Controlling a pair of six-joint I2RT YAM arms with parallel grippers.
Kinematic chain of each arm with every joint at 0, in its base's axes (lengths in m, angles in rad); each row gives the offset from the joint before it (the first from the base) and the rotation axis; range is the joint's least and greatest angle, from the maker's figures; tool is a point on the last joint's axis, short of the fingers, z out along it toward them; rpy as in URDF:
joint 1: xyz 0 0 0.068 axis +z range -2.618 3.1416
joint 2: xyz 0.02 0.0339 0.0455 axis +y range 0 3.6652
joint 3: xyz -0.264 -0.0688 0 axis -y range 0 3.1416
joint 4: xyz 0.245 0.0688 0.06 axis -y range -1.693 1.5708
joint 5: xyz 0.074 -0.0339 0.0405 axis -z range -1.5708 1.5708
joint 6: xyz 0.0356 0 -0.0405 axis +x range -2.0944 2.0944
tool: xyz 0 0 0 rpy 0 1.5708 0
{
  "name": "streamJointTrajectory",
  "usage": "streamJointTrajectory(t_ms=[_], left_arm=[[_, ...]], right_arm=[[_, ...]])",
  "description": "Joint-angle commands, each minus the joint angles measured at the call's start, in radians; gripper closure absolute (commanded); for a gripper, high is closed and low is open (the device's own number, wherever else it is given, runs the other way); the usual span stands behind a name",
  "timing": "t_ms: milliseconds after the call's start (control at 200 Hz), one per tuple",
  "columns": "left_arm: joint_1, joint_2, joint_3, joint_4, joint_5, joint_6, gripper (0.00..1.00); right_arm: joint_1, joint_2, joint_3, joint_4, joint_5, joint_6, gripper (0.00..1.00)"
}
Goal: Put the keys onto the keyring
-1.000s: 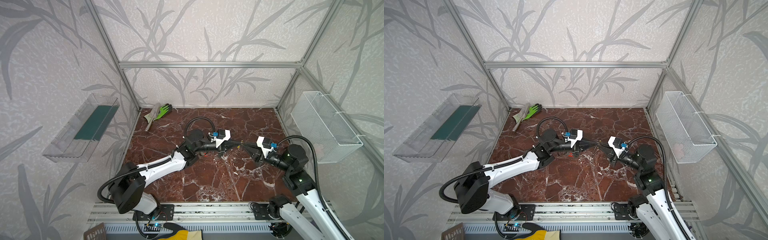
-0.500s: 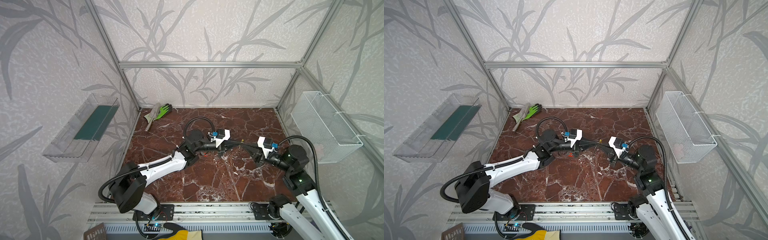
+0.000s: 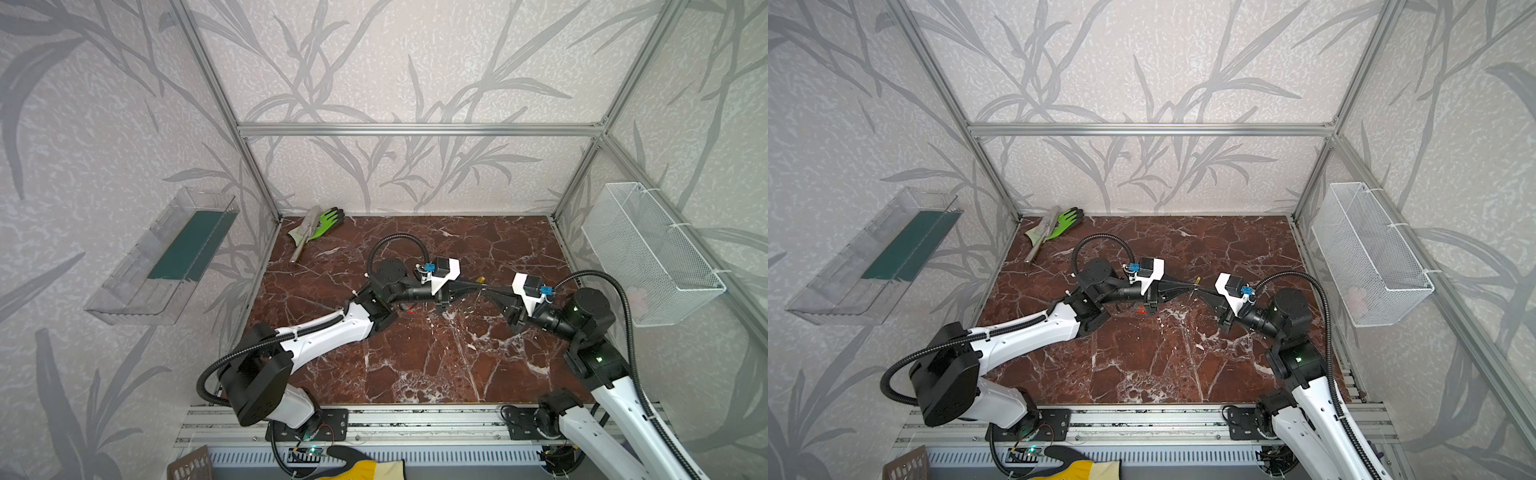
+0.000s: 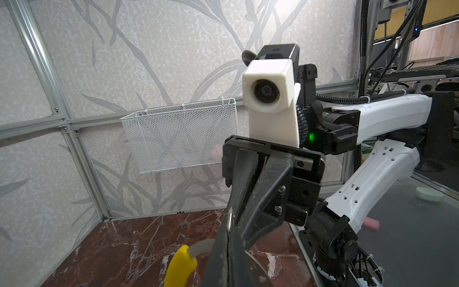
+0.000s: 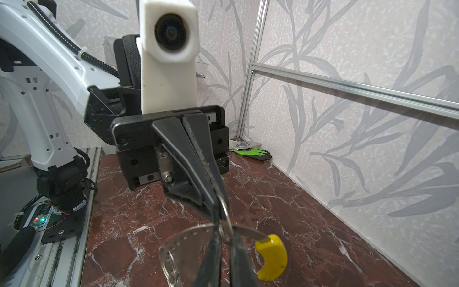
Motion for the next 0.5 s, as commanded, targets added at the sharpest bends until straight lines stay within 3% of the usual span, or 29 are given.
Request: streamJointTrajectory(t_ms=[0, 295, 495], left_arm=[[-0.001, 0.001, -0.008, 0.008, 0.027, 0.009, 1.0], [-0.001, -0.008, -0.005, -0.043, 0.037, 0.038, 1.0], [-0.001, -0.014, -0.003, -0.069, 0.043, 0.05, 1.0]], right_arm=[[-0.002, -0.011, -0.005, 0.038, -0.013, 0.005, 0.89], [-0.002, -0.023, -0.004, 0.021, -0.013, -0.013, 0.94], [-0.002, -0.032, -0.006, 0.015, -0.002, -0.018, 0.87]])
